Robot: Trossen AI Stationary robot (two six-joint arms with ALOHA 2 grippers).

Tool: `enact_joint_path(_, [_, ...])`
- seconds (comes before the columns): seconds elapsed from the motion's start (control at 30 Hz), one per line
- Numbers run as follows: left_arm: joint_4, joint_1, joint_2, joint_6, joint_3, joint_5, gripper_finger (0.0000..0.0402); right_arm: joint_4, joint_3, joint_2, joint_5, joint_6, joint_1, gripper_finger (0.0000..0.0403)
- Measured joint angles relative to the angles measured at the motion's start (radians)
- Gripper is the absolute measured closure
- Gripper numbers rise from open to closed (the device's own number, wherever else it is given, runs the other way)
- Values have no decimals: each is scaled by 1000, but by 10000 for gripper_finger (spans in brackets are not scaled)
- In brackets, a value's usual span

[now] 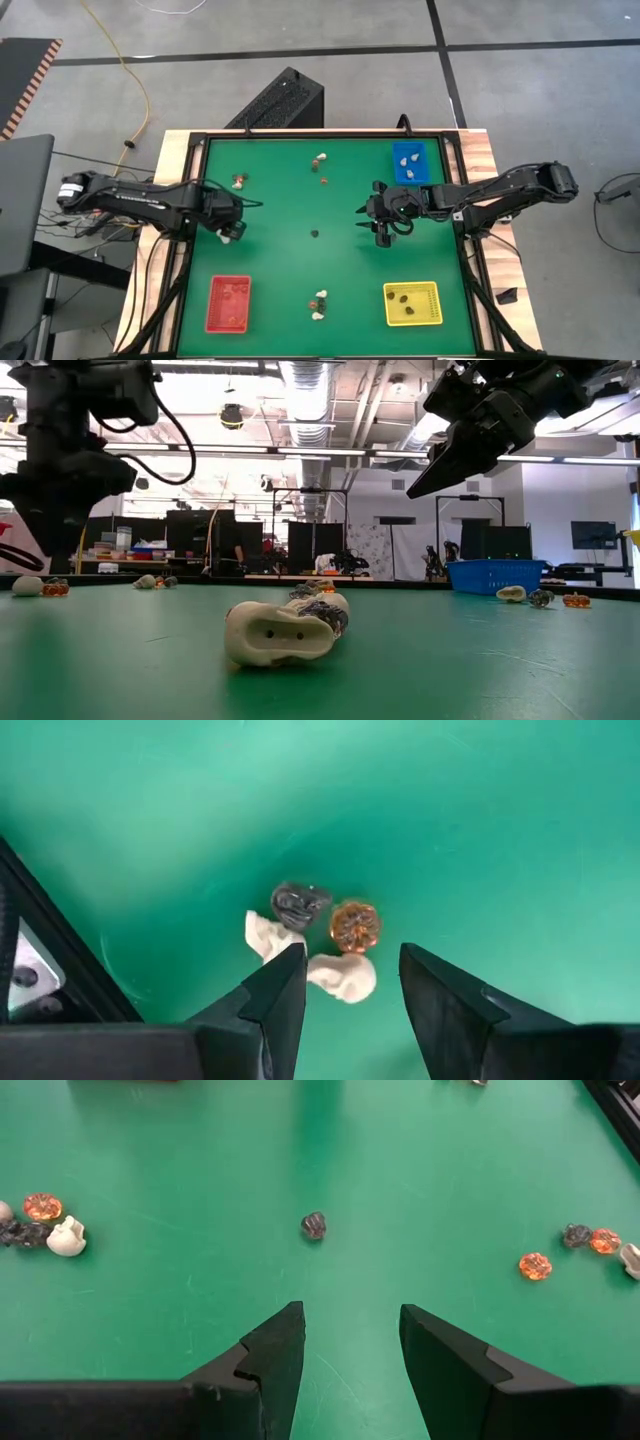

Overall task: Sort Halloween decoration
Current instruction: Put the white skull toy into the blue bin

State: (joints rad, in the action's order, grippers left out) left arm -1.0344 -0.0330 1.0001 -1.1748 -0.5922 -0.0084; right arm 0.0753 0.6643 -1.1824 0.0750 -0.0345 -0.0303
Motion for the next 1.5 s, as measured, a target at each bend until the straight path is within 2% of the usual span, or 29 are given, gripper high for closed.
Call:
enact_joint_path(0.2, [-4,-22,43,20,0,3,251,6,0,0,0,0,0,207])
enact_joint_path(0.4, [-6,-30,108,175,0,-12,251,14,0,0,0,0,0,207])
enact_joint_path(0.53, [-27,-67,127,255,0,33,251,15,0,0,0,0,0,207])
enact_joint_path(0.63, [-48,-98,127,380,0,81,251,15,0,0,0,0,0,207])
enact_joint_path(0.9, [-35,-96,127,746,2,35,251,14,0,0,0,7,0,207])
enact_joint_path(1.03, [23,-74,127,788,2,70,251,15,0,0,0,7,0,207])
enact_joint_path(1.5, [118,99,128,853,2,97,251,30,0,0,0,8,0,207])
